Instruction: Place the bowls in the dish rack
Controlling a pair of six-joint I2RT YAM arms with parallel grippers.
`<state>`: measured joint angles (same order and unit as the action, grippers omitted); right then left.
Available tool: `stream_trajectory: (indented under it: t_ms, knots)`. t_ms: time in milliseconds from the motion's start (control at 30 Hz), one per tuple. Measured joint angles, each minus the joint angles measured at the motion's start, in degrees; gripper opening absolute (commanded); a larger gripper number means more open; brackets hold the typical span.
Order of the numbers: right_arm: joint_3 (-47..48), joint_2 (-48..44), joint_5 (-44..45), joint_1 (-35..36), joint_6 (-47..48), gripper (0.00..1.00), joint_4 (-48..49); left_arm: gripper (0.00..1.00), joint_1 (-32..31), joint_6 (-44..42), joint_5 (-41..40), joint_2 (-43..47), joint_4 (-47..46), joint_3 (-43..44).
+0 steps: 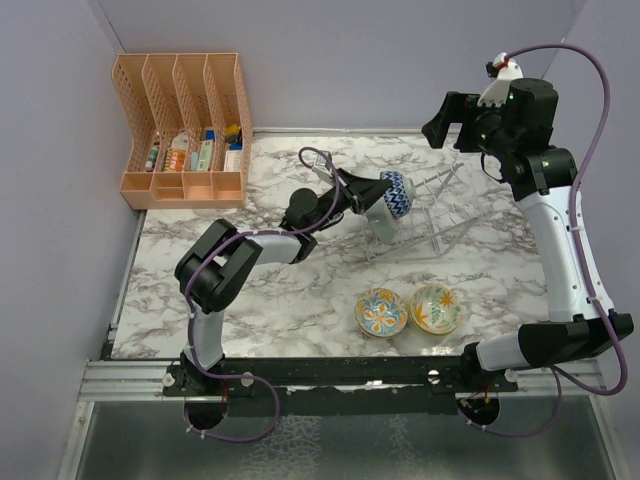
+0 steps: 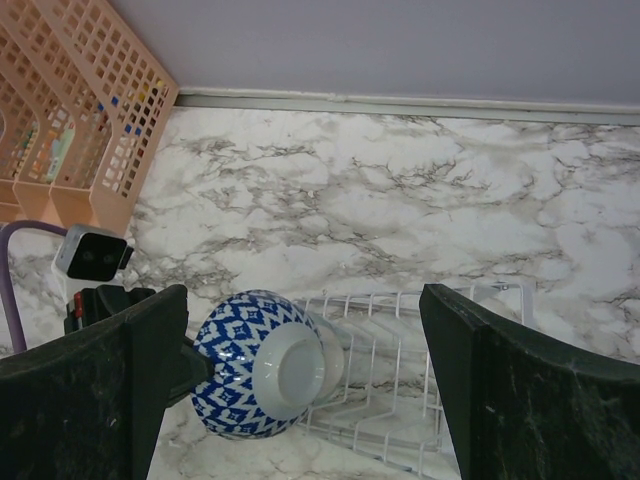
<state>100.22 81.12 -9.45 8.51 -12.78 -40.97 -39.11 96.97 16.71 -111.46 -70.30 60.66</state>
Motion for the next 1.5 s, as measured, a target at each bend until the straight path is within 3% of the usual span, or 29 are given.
stream_trajectory:
  t_ms: [733, 1500]
  knots:
    - [0.0, 0.4, 0.0, 0.0, 0.7, 0.99, 0.0, 0.0, -2.3, 3.0, -6.2, -8.4, -5.2, 0.9]
    - [0.0, 1.9, 0.0, 0.0, 0.7, 0.99, 0.0, 0.0, -2.3, 2.4, -4.5, -12.5, -6.3, 3.7]
